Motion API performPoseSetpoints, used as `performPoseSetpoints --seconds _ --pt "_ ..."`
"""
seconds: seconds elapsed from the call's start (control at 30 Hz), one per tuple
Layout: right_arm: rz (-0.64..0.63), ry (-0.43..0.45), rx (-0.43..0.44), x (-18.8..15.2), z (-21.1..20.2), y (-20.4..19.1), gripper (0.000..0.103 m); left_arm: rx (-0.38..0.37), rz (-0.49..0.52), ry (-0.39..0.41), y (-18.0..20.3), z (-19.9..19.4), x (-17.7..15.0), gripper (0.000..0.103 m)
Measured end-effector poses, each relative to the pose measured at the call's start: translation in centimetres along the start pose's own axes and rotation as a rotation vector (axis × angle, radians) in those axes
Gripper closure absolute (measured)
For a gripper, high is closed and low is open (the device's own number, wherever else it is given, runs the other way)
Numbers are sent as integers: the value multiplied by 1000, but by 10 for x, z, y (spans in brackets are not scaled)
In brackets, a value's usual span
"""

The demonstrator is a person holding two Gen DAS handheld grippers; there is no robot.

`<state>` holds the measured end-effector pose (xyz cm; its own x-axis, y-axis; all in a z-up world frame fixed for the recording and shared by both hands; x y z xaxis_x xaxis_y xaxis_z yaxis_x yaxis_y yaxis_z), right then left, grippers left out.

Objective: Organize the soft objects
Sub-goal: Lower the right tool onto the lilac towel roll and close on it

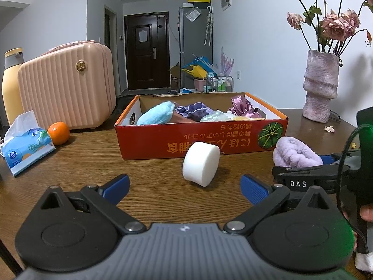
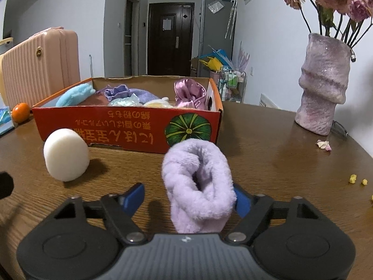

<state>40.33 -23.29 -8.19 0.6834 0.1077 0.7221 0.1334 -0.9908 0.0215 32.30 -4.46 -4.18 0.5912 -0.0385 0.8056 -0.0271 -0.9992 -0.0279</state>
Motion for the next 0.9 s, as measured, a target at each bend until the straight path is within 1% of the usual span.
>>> performPoseSetpoints --seconds 0.07,0.17,0.27,0.37,0.47,0.77,0.9 --pt "12 -16 5 1 4 1 49 2 -3 1 0 0 0 0" --pt "35 -38 14 2 8 5 61 2 -5 1 -1 1 0 0" --pt "47 -35 18 2 9 7 70 4 -4 1 -1 1 0 0" --pt "49 -27 18 2 7 7 75 3 -6 0 -1 1 0 0" --pt "50 -10 15 1 4 7 77 5 -4 0 -1 1 0 0" --pt "48 137 35 0 -28 3 78 4 -8 -7 -4 3 0 0" --pt "32 167 40 -3 -37 -4 78 -7 -5 -25 -4 6 0 0"
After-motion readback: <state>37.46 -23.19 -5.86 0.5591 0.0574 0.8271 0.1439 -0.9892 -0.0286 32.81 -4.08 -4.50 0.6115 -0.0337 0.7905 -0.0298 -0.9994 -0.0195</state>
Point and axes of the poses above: each gripper's, at about its wrist camera, not at the fingertips, and z roughly the way its jaws point, y to its right, x to its top, the point moved 2 cm from there along z, roughly the way its jaws point, and after that the axes turned 9 degrees about -y, right-handed, at the moved point
